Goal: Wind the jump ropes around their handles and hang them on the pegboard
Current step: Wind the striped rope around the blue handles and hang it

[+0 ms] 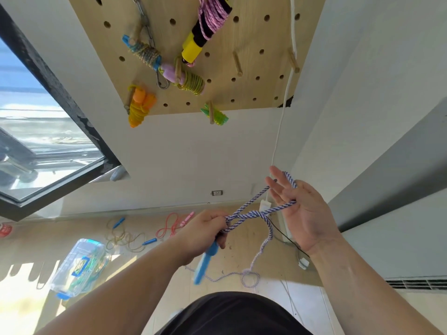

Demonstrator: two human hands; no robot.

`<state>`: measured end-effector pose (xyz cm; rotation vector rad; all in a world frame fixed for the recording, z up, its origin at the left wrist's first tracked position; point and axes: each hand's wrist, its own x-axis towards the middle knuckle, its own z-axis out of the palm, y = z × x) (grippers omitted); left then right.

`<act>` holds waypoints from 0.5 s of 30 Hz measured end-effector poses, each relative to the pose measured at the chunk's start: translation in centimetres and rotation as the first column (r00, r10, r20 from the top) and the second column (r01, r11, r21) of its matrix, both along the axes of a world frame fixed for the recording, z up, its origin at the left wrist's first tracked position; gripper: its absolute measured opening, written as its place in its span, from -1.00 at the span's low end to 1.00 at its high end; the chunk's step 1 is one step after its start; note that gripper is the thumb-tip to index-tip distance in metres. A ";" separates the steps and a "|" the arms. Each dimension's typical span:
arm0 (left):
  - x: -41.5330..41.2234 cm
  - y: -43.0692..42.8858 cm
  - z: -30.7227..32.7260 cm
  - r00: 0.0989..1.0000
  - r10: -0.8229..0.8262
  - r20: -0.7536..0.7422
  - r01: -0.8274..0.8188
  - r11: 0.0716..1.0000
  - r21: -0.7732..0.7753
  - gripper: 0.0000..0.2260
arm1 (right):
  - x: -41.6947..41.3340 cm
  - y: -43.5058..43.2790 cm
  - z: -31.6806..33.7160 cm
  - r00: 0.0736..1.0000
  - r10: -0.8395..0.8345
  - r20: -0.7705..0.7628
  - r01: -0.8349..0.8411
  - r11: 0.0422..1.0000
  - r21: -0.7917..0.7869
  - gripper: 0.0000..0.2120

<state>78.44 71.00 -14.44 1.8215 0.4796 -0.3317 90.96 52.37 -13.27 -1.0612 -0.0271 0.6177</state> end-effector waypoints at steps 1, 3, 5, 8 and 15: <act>-0.1 0.0 0.0 1.000 0.000 -0.005 0.000 1.000 -0.001 -0.76 | 0.2 -0.4 -0.3 1.000 -0.007 0.026 0.009 0.996 -0.091 -0.66; -0.2 -0.1 -0.1 1.000 0.021 -0.010 -0.021 1.000 -0.009 -0.78 | 0.7 -0.9 -1.4 0.989 0.031 0.148 0.038 0.898 -0.439 -0.87; -0.2 -0.2 0.0 1.000 0.015 -0.017 -0.014 0.999 0.040 -0.78 | 0.8 -1.3 -2.3 0.942 0.210 0.260 0.069 0.638 -0.767 -0.77; 0.0 -0.6 0.2 1.000 -0.016 -0.027 0.018 0.995 0.093 -0.77 | -0.1 -1.1 -1.9 0.726 0.580 0.370 0.024 0.516 -0.856 -0.33; 0.4 -1.0 0.5 0.999 0.026 0.047 -0.028 0.999 0.027 -0.73 | -2.3 1.6 -1.8 0.398 0.788 0.470 -0.062 0.534 -0.843 -0.88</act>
